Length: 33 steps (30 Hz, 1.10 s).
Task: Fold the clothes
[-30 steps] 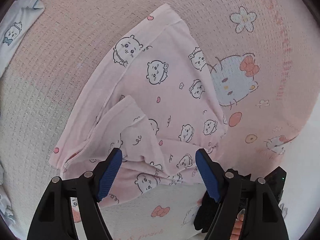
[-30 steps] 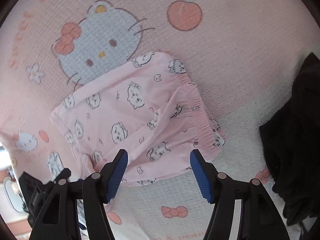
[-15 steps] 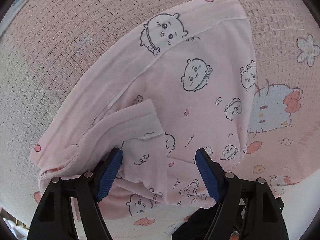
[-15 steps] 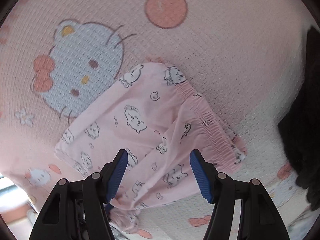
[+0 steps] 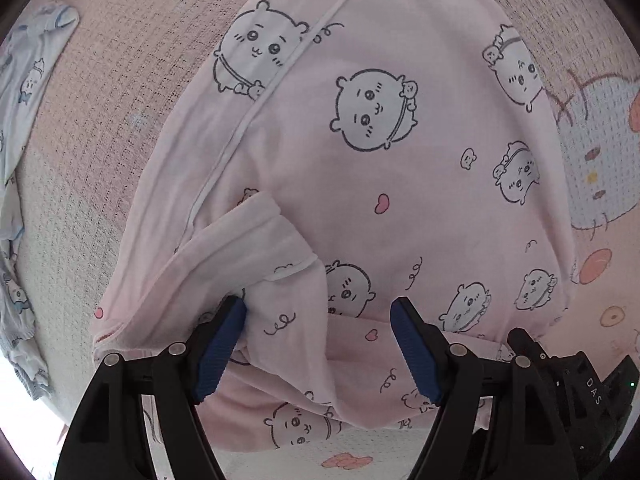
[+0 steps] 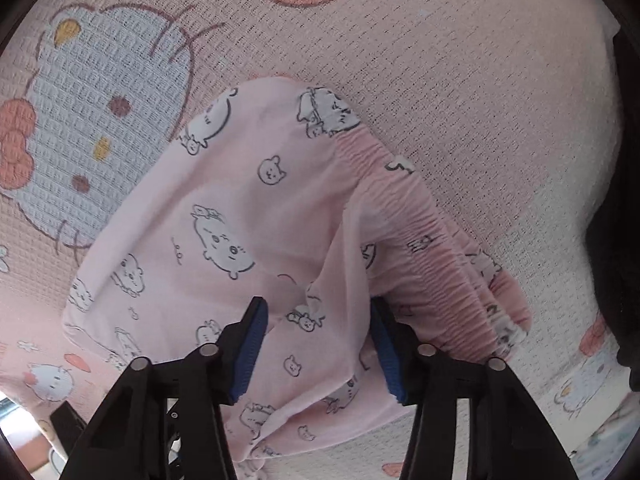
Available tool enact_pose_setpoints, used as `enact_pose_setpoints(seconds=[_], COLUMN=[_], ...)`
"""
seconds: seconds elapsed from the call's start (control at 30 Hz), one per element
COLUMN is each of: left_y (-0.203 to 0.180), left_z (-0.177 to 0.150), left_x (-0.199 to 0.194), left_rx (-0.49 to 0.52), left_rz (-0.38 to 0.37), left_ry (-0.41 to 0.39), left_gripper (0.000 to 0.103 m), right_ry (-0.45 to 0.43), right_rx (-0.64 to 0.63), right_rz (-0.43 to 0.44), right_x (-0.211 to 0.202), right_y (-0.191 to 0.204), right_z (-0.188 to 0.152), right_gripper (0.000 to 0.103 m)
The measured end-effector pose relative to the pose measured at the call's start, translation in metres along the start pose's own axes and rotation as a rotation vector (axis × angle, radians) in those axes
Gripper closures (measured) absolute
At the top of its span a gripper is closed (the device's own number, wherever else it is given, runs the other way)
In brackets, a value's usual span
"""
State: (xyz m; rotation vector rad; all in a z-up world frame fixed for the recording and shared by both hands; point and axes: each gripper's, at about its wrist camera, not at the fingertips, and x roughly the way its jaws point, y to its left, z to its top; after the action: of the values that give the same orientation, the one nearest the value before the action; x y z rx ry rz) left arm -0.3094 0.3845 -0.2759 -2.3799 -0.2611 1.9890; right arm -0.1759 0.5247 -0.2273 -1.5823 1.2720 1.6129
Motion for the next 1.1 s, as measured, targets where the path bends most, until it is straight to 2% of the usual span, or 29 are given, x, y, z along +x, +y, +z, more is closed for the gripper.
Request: enact_pose_setpoints(seconds=[0.07,0.2,0.37,0.5,0.63,0.83,0.97,1.1], left_y=[-0.010,-0.026,-0.046,-0.053,-0.058,-0.046,-0.037,-0.029], left_z=[-0.005,-0.018,-0.031,-0.040,-0.046,-0.048,-0.050,-0.054], left_x=[0.002,0.005,0.012,0.013,0.011,0.006,0.004,0.003], left_rx=[0.034,0.079,0.104,0.138,0.168,0.141,0.112,0.095], left_rz=[0.045,0.112,0.136,0.155,0.170,0.137,0.063,0.010], left_ry=[-0.026,-0.092,-0.155,-0.194,-0.219,-0.219,-0.204,-0.194], left_gripper=[0.029,0.029,0.029,0.033,0.049,0.082,0.091,0.093], right_ry=[-0.008,-0.019,-0.053,-0.104,-0.134,-0.124,-0.126,-0.124], right_rx=[0.011,0.000,-0.044,-0.170,-0.272,-0.265,-0.274,-0.263], right_rz=[0.013,0.028,0.076,-0.009,-0.089,-0.068,-0.028,0.023], right_x=[0.000,-0.002,-0.006,-0.008,-0.012,-0.025,-0.038,-0.052], right_y=[-0.004,-0.016,-0.035,-0.023,-0.009,-0.014,-0.019,-0.018], right_z=[-0.002,-0.003,-0.010,-0.027,-0.038,-0.043,-0.047,-0.044], right_gripper=[0.057,0.073,0.088,0.092,0.093,0.093,0.096,0.098])
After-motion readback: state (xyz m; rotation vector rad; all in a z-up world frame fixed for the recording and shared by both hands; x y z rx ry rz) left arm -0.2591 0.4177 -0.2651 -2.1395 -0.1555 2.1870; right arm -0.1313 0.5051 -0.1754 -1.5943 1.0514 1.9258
